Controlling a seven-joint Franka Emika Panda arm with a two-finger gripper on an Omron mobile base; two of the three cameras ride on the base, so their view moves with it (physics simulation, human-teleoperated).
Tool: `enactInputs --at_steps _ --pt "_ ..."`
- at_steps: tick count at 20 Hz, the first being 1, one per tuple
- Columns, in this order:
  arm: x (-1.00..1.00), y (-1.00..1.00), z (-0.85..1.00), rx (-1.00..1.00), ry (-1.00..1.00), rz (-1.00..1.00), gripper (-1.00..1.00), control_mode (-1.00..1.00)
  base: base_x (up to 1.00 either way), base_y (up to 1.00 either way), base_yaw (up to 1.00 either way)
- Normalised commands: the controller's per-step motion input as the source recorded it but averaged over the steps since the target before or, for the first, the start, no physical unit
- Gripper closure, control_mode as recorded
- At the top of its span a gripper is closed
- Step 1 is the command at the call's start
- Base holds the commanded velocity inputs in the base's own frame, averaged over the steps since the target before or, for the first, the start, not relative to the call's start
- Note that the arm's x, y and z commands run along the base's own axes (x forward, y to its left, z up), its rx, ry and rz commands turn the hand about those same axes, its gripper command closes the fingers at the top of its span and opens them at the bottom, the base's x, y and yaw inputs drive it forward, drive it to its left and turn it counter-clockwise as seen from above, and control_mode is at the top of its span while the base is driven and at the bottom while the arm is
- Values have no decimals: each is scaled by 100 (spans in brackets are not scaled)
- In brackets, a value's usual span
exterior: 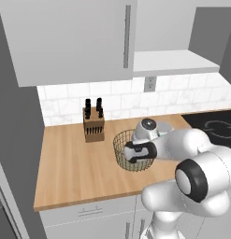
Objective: Open the cabinet, pick up the bread from the cabinet and place it in the basket. Then move the basket to the dining counter.
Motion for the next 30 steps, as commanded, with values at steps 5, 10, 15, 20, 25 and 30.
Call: enactInputs --at_steps 5,10,15,20,25,30 --pt "-10 23 11 -4 -11 0 -100 -100 0 0 0" --pt "-31 15 75 -1 -8 0 -100 -100 0 0 0" --pt "-56 0 96 0 -1 0 -100 -100 0 0 0" --pt "-85 10 66 4 2 0 -100 -100 0 0 0" --pt "-96 38 2 0 0 0 -100 -100 0 0 0" --pt "-11 21 -22 -7 1 0 -100 -100 0 0 0"
